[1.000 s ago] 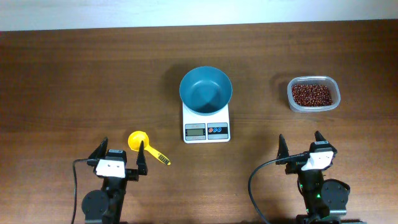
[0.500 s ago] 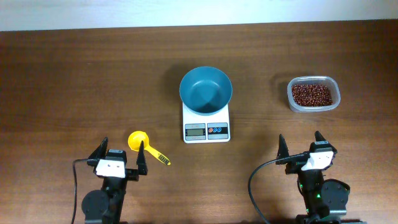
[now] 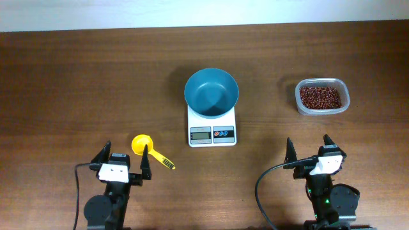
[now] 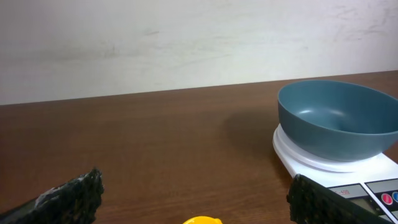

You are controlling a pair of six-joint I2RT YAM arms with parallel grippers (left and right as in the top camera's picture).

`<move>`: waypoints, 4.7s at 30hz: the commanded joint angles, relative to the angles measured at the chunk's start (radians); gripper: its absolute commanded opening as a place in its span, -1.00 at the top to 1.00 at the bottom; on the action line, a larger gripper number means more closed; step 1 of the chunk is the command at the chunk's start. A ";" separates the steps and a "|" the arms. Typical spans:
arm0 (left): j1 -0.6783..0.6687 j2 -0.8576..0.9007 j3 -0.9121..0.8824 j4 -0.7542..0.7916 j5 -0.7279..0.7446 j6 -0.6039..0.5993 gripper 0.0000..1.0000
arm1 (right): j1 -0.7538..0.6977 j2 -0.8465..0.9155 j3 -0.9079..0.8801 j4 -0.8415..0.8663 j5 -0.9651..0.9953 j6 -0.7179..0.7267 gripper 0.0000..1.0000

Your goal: Scoop item into bowl and weigh 50g on scale

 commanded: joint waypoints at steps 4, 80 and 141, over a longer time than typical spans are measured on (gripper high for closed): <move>-0.002 -0.009 -0.010 0.002 -0.014 0.016 -0.97 | 0.008 -0.006 -0.008 -0.002 0.009 0.003 -0.97; -0.002 -0.009 0.011 -0.025 0.061 -0.099 -0.97 | 0.008 -0.006 -0.008 -0.002 0.009 0.003 -0.97; -0.002 0.850 1.211 -1.218 0.146 -0.150 -0.97 | 0.008 -0.006 -0.008 -0.002 0.009 0.003 -0.97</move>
